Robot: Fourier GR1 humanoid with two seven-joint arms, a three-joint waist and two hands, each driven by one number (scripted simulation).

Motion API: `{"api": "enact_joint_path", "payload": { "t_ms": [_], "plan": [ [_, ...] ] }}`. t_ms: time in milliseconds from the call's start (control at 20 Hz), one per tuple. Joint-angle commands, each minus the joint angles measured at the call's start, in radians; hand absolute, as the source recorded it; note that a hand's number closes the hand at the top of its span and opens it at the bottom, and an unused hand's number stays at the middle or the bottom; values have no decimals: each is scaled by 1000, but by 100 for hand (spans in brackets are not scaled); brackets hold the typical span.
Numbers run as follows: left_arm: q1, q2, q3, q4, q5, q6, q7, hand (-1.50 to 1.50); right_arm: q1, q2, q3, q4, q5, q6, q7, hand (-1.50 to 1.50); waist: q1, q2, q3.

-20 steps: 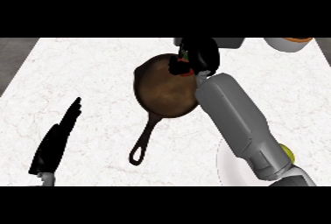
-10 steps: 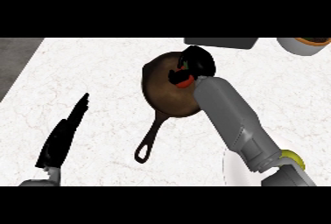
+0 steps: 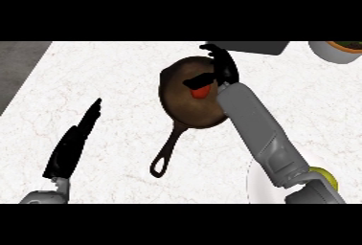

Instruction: Pick the bell pepper from the plate and place it in the pan

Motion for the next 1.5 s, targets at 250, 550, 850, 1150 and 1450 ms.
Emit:
{"api": "enact_joint_path", "payload": {
  "t_ms": [250,550,850,1150,1450],
  "plan": [
    [14,-12,10,-9,-3,16,13,0,-31,0,-116,4,-163,-302,-175,-150,-37,-15,-1],
    [49,-10,43,18,1,31,-32,0,38,-33,-262,13,-235,-345,-332,-150,-84,-19,-1],
    [65,29,101,-26,27,5,22,0,153,-113,-278,-44,-264,-226,-456,-150,-125,-38,-2],
    [188,10,83,-19,2,14,-96,0,313,-272,-281,-124,-280,-75,-501,-150,-137,-43,-3],
    [170,13,122,-52,17,-2,-40,0,478,-347,-258,-317,-307,51,-457,-150,-141,-44,-3]
  ]
}}
